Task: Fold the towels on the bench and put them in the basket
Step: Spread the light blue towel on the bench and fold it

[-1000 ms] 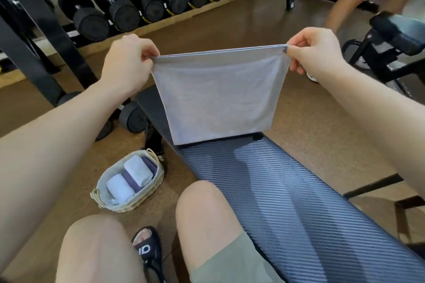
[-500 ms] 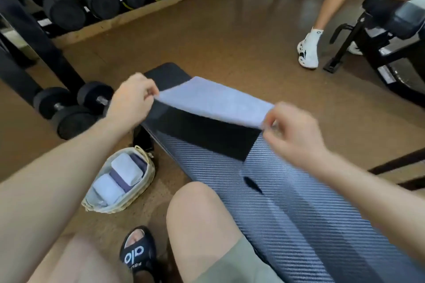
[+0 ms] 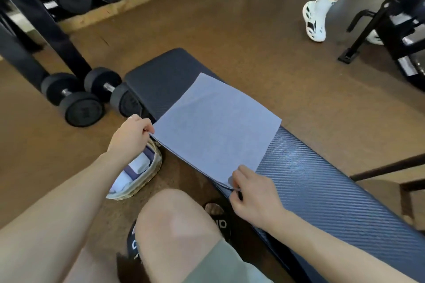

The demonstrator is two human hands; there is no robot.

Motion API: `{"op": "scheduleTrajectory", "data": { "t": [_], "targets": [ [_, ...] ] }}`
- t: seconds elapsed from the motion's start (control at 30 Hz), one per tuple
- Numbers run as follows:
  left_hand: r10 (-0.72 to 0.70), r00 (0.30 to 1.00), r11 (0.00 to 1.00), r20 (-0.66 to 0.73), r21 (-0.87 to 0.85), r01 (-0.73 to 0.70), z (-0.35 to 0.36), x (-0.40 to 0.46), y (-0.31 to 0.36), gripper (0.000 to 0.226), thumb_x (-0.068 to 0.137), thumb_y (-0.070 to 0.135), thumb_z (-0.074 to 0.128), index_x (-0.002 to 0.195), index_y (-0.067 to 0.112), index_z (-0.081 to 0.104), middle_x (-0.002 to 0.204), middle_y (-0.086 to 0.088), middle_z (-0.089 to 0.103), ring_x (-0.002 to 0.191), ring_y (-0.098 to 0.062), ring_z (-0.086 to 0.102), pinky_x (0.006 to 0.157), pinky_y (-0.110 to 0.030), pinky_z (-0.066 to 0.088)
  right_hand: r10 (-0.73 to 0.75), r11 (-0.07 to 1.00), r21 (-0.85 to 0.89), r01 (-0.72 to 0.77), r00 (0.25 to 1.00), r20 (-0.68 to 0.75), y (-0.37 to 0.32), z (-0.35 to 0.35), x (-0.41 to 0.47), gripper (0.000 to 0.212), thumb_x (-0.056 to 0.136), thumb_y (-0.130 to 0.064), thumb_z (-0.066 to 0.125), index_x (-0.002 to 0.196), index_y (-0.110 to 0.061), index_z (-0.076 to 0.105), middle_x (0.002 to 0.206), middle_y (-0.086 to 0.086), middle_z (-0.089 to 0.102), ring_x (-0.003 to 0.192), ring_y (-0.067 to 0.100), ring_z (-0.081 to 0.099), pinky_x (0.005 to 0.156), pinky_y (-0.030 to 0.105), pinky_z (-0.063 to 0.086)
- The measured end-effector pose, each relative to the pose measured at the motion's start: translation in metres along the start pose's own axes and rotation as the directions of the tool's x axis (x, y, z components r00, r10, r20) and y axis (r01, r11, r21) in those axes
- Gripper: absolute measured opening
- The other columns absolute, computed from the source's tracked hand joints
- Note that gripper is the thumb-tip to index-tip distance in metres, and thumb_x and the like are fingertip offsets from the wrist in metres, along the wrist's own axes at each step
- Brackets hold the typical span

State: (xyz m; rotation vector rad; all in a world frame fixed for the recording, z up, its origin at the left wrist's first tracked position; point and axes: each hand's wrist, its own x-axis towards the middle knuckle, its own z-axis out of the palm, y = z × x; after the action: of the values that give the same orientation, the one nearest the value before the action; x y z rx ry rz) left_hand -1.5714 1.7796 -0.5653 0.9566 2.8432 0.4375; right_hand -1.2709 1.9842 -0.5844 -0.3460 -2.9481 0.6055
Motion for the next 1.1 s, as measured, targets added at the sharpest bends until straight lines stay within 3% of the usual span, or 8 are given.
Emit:
{"op": "scheduleTrajectory", "data": {
  "t": [0.13, 0.27, 0.37, 0.47, 0.6, 0.73, 0.87, 1.1],
  "targets": [
    [-0.045, 0.998, 0.999, 0.039, -0.016, 0.046, 0.004, -0.004, 0.001, 0.026, 0.089, -0.002, 0.054, 0.088, 0.023, 0.064, 0.094, -0.005, 0.056, 0.091, -0.027, 0.057, 0.076, -0.036, 0.044, -0.005, 1.000, -0.018, 0.006, 0.999, 0.046, -0.006, 0.002, -0.001, 0.014, 0.072, -0.026, 0.056, 0.079, -0.022, 0.045, 0.081, -0.006, 0.043, 0.064, 0.022, 0.053, 0.048, 0.032, 0.032],
    [-0.125, 0.980, 0.992, 0.155, 0.012, 0.125, 0.007, -0.007, 0.010, 0.031, 0.091, 0.000, 0.047, 0.112, 0.021, 0.056, 0.120, -0.011, 0.053, 0.105, -0.031, 0.056, 0.087, -0.043, 0.048, 0.015, 0.997, -0.073, -0.003, 0.988, 0.156, -0.009, -0.016, 0.007, 0.024, 0.073, -0.045, 0.052, 0.084, -0.025, 0.048, 0.083, -0.006, 0.049, 0.073, 0.022, 0.058, 0.056, 0.034, 0.040],
    [0.004, 1.000, 1.000, 0.028, 0.031, -0.004, 0.006, -0.001, 0.038, 0.042, 0.089, 0.009, 0.047, 0.130, 0.018, 0.052, 0.131, -0.010, 0.052, 0.117, -0.035, 0.054, 0.093, -0.048, 0.048, 0.066, 0.997, 0.045, -0.069, 0.995, 0.071, -0.003, -0.029, 0.037, 0.033, 0.080, -0.055, 0.047, 0.094, -0.026, 0.056, 0.088, -0.007, 0.054, 0.084, 0.021, 0.057, 0.070, 0.038, 0.047],
    [0.239, 0.969, 0.959, 0.069, 0.142, -0.247, 0.015, 0.009, 0.087, 0.057, 0.100, 0.027, 0.042, 0.155, 0.017, 0.033, 0.159, -0.011, 0.034, 0.144, -0.033, 0.033, 0.117, -0.047, 0.029, 0.086, 0.993, -0.076, -0.089, 0.995, -0.051, 0.020, -0.023, 0.087, 0.053, 0.093, -0.046, 0.033, 0.130, -0.015, 0.056, 0.120, 0.006, 0.059, 0.109, 0.030, 0.057, 0.090, 0.043, 0.046],
    [0.316, 0.921, 0.905, 0.229, 0.218, -0.365, 0.045, 0.039, 0.137, 0.058, 0.108, 0.041, 0.024, 0.162, 0.025, 0.011, 0.170, -0.005, 0.002, 0.156, -0.026, 0.003, 0.125, -0.044, 0.003, 0.286, 0.940, -0.199, -0.278, 0.958, 0.010, 0.046, -0.007, 0.142, 0.064, 0.102, -0.041, 0.020, 0.158, -0.010, 0.024, 0.163, 0.014, 0.025, 0.151, 0.032, 0.020, 0.122, 0.049, 0.017],
    [0.301, 0.909, 0.910, 0.287, 0.197, -0.364, 0.063, 0.081, 0.153, 0.056, 0.108, 0.046, 0.016, 0.162, 0.034, 0.006, 0.170, -0.002, -0.005, 0.156, -0.025, -0.004, 0.125, -0.046, -0.001, 0.367, 0.906, -0.217, -0.362, 0.930, -0.019, 0.059, 0.009, 0.149, 0.069, 0.101, -0.049, 0.010, 0.161, -0.014, 0.018, 0.168, 0.010, 0.013, 0.155, 0.029, 0.009, 0.124, 0.050, 0.007],
    [0.241, 0.940, 0.951, 0.241, 0.137, -0.279, 0.070, 0.121, 0.129, 0.054, 0.106, 0.051, 0.015, 0.159, 0.046, 0.007, 0.170, 0.006, -0.005, 0.156, -0.019, -0.009, 0.125, -0.043, -0.006, 0.349, 0.907, -0.209, -0.365, 0.930, -0.110, 0.061, 0.015, 0.146, 0.070, 0.101, -0.051, 0.014, 0.159, -0.015, 0.026, 0.166, 0.011, 0.020, 0.154, 0.029, 0.014, 0.124, 0.050, 0.010],
    [0.193, 0.970, 0.960, 0.147, 0.176, -0.218, 0.075, 0.166, 0.101, 0.059, 0.105, 0.049, 0.013, 0.162, 0.033, 0.009, 0.170, 0.004, 0.003, 0.156, -0.021, 0.002, 0.126, -0.042, 0.007, 0.359, 0.896, -0.244, -0.371, 0.929, -0.092, 0.063, 0.020, 0.147, 0.070, 0.100, -0.052, 0.010, 0.161, -0.018, 0.019, 0.168, 0.008, 0.014, 0.156, 0.027, 0.006, 0.125, 0.048, 0.006]
  ]
}}
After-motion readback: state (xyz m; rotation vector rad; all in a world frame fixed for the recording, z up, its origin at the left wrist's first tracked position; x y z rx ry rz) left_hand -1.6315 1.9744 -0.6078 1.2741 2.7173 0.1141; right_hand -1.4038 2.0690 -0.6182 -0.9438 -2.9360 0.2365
